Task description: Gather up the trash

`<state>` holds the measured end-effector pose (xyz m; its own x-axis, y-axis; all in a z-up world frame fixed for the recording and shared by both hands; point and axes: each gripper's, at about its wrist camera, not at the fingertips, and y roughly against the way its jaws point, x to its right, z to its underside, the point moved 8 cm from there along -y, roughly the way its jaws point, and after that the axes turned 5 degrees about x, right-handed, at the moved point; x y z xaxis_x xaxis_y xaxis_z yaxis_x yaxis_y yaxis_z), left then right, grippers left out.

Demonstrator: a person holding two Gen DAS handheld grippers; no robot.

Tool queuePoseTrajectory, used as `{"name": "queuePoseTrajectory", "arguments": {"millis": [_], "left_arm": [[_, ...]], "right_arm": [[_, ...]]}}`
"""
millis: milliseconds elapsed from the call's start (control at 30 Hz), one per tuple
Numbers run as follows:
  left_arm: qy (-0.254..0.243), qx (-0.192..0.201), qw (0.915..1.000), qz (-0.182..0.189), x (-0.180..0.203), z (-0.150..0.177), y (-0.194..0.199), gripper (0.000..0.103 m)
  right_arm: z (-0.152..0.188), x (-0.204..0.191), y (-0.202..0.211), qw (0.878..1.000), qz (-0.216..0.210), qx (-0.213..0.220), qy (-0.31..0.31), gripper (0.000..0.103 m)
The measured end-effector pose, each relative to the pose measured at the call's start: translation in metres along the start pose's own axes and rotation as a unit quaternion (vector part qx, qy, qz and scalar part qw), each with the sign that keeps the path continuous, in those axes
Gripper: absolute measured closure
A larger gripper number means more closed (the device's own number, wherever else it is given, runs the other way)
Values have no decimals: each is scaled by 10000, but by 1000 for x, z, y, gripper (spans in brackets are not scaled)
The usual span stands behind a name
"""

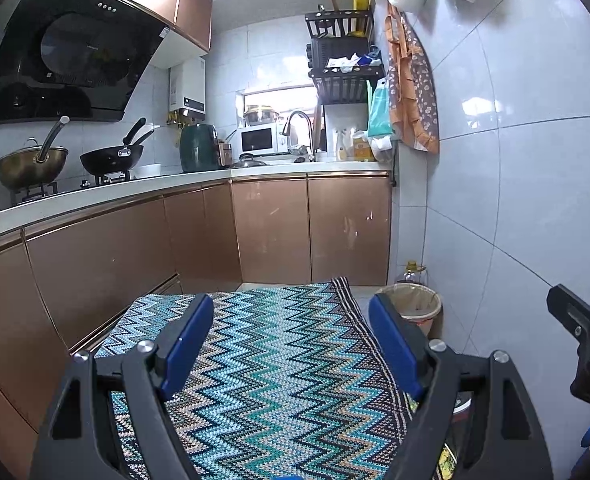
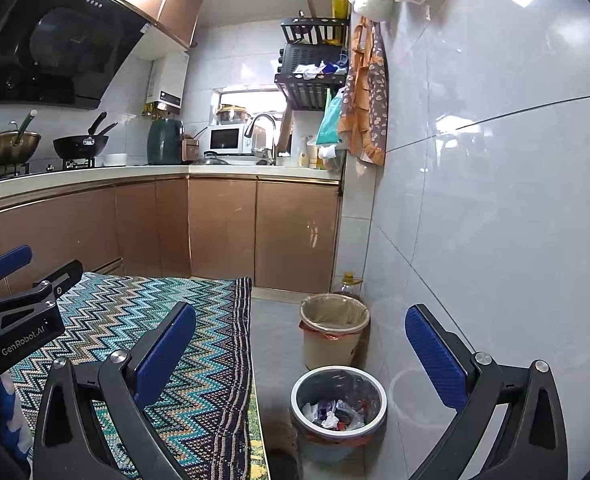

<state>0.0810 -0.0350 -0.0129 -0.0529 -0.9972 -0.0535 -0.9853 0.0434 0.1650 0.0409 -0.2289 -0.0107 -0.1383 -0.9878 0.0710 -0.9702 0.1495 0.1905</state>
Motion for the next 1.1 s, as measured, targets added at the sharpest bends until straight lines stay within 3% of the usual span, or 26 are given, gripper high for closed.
{"name": "queuePoseTrajectory", "arguments": {"millis": [1100], "left_arm": [[6, 19, 10000, -42, -1, -2, 2, 24]], "right_arm": [[1, 1, 0, 10000, -21, 10, 6, 0]]}}
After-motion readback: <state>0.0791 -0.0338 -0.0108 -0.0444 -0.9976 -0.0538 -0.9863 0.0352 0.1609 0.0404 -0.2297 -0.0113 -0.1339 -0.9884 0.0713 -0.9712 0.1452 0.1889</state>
